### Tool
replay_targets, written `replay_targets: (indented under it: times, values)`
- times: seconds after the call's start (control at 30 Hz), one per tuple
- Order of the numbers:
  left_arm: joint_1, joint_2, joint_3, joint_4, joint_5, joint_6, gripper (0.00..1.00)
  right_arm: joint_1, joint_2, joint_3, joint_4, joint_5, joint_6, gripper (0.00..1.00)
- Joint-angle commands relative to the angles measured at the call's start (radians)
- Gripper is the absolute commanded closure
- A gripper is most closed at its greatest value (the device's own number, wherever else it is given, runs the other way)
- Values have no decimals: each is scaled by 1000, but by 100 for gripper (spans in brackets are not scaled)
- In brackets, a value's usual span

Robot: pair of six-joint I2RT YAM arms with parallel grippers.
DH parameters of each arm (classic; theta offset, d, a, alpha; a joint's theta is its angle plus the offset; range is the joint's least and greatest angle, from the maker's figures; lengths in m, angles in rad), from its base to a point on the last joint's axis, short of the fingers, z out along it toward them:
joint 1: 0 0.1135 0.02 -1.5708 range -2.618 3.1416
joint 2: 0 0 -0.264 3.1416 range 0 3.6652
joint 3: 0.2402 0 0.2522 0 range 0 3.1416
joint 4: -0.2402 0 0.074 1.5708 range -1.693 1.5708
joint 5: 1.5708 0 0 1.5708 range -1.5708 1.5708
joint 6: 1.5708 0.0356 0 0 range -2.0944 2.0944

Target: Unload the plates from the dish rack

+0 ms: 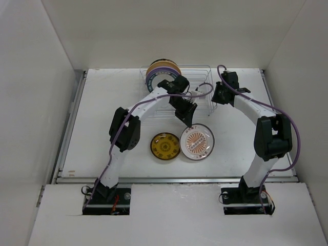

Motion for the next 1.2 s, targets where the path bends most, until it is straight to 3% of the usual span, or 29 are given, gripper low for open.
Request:
replay_targets:
  times: [0.0, 0.13, 0.43, 0.47, 0.6, 0.87, 1.07, 1.17]
  values:
    - [-9, -14, 23, 49, -33, -35, 100, -8, -51, -14, 35, -16, 11, 75]
    - [-20, 17, 23, 49, -114, -9, 100, -8, -51, -24, 35, -25, 21, 75]
    - [-20, 16, 23, 59, -222, 0, 59, -8, -69, -51, 35, -25, 21, 75]
    - [-20, 15, 23, 68, -235, 10, 50, -8, -78, -51, 35, -25, 21, 75]
    - [-20, -6, 34, 56, -245, 20, 38, -8, -79, -61, 44, -25, 21, 75]
    - [-20, -28, 175, -33, -197, -4, 36, -8, -88, -51, 44, -34, 21, 75]
    - [69, -110, 164, -32, -150, -92, 40, -8, -88, -42, 44, -43, 30, 75]
    - [127, -169, 146, 25, -247, -102, 42, -8, -88, -42, 44, -53, 30, 76]
